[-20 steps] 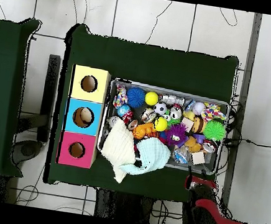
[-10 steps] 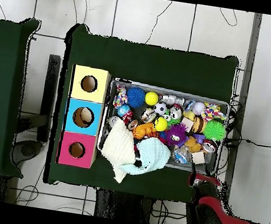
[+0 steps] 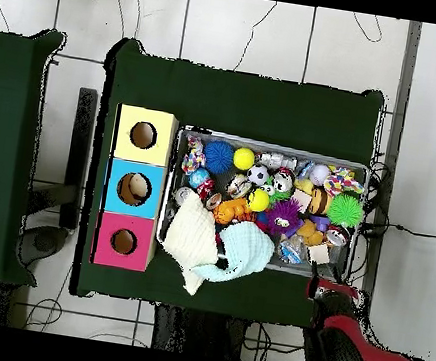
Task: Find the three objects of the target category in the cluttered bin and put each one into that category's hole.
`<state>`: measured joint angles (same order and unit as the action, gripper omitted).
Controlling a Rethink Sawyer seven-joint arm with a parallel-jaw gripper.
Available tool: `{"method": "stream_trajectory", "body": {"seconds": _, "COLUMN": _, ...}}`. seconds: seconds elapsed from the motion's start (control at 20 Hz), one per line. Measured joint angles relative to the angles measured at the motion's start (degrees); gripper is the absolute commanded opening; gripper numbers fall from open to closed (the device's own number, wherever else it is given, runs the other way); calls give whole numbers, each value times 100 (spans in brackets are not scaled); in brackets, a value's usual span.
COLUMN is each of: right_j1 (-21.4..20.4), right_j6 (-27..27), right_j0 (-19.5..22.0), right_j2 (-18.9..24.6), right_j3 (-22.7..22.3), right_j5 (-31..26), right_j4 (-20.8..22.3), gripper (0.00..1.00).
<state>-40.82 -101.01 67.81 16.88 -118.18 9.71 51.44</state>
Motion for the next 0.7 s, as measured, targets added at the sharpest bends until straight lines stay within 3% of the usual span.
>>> {"method": "stream_trajectory", "body": {"seconds": 0.35, "right_j1": 1, "right_j6": 0, "right_j0": -42, "right_j2": -1, "right_j3": 59, "right_j5": 0, "right_j4": 1, "gripper": 100}}
{"method": "stream_trajectory", "body": {"seconds": 0.7, "right_j1": 5, "right_j6": 0, "right_j0": -360, "right_j2": -50, "right_j3": 244, "right_j5": 4, "right_j4": -3, "gripper": 100}}
